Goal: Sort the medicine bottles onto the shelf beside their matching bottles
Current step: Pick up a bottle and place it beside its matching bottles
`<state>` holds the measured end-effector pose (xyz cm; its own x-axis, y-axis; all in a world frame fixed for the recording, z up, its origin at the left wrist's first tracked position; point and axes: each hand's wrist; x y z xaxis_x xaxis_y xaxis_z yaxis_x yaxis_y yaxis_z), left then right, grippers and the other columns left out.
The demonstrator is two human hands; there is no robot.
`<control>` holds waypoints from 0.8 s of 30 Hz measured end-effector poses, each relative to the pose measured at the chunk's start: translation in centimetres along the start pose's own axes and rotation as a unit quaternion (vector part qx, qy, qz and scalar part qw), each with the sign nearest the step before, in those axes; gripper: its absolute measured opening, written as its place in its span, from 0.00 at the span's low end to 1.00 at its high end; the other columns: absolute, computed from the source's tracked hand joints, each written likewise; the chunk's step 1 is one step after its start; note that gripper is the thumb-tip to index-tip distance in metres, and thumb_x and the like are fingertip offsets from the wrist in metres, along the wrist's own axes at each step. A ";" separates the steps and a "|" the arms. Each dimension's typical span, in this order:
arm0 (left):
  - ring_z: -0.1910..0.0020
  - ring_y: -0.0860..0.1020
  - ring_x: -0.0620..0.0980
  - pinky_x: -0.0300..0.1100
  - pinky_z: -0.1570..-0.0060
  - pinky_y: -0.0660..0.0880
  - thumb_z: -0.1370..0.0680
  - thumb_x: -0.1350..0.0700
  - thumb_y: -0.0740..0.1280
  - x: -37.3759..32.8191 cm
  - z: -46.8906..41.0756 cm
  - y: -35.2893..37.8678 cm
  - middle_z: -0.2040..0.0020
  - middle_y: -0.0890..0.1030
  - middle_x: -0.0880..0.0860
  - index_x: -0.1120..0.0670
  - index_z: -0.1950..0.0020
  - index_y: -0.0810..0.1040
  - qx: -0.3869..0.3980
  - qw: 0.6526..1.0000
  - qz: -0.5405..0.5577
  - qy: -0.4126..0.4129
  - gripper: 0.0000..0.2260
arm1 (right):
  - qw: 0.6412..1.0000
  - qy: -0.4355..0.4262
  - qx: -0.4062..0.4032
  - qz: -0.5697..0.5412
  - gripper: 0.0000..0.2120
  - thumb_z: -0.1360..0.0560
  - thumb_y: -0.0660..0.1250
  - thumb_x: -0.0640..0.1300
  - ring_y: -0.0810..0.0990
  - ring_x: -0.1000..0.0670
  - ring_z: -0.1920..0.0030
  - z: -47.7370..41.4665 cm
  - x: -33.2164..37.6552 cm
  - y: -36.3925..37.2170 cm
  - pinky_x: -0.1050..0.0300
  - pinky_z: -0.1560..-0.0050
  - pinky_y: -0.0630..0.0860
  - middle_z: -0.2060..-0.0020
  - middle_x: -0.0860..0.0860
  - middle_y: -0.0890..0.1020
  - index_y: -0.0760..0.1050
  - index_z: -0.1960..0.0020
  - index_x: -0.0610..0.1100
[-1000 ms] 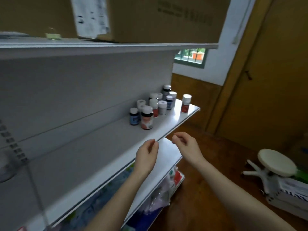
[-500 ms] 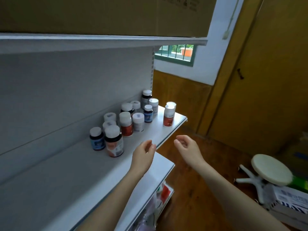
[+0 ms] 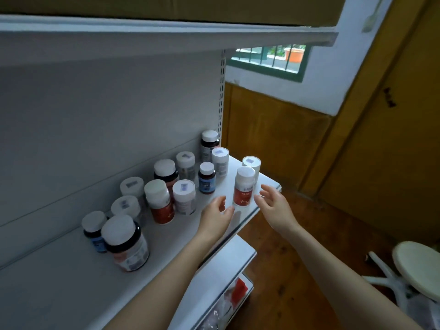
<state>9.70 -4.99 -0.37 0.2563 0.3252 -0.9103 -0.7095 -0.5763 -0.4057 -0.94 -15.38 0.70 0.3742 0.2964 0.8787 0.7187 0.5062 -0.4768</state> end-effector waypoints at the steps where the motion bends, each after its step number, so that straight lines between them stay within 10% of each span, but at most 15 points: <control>1: 0.34 0.71 0.51 0.44 0.37 0.68 0.23 0.55 0.63 -0.1 -0.7 0.6 0.32 0.72 0.56 0.57 0.30 0.65 -0.001 1.000 -0.002 -0.010 0.22 | 1.000 -0.002 0.021 -0.011 0.22 0.23 0.61 0.46 0.70 0.46 0.32 -1.0 -0.1 -0.1 0.52 0.37 0.70 0.32 0.45 0.70 0.63 0.30 0.44; 9: 0.37 0.74 0.49 0.46 0.36 0.71 0.25 0.57 0.66 -0.4 -4.9 4.5 0.37 0.77 0.50 0.51 0.36 0.71 -0.030 0.998 0.038 -0.048 0.18 | 0.977 -0.012 0.180 -0.117 0.16 0.23 0.62 0.46 0.73 0.58 0.43 -5.9 -1.7 -1.0 0.61 0.42 0.68 0.46 0.64 0.74 0.66 0.37 0.55; 19: 0.46 0.79 0.45 0.42 0.44 0.75 0.27 0.57 0.68 -0.4 -0.9 1.3 0.46 0.82 0.50 0.49 0.45 0.76 -0.162 0.977 0.132 -0.047 0.11 | 0.947 -0.060 0.282 -0.139 0.08 0.26 0.64 0.50 0.81 0.54 0.53 -8.5 1.2 0.7 0.64 0.60 0.79 0.56 0.52 0.80 0.74 0.50 0.48; 24: 0.55 0.78 0.31 0.25 0.55 0.74 0.26 0.59 0.67 -0.6 4.2 -3.3 0.53 0.81 0.42 0.43 0.51 0.76 -0.253 0.958 0.127 -0.041 0.11 | 0.908 -0.079 0.358 -0.203 0.05 0.27 0.65 0.48 0.83 0.58 0.62 -5.3 4.9 5.2 0.64 0.64 0.79 0.59 0.50 0.83 0.78 0.55 0.49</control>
<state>9.16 -0.13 1.83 0.0505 0.1722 -0.9838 -0.3274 -0.9278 -0.1792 7.70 -15.63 2.63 0.0348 0.0519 0.9980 0.1926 0.9796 -0.0577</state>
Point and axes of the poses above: each hand's wrist, its own z-axis away from the middle knuckle, its own y-axis out of the palm, x = y × z
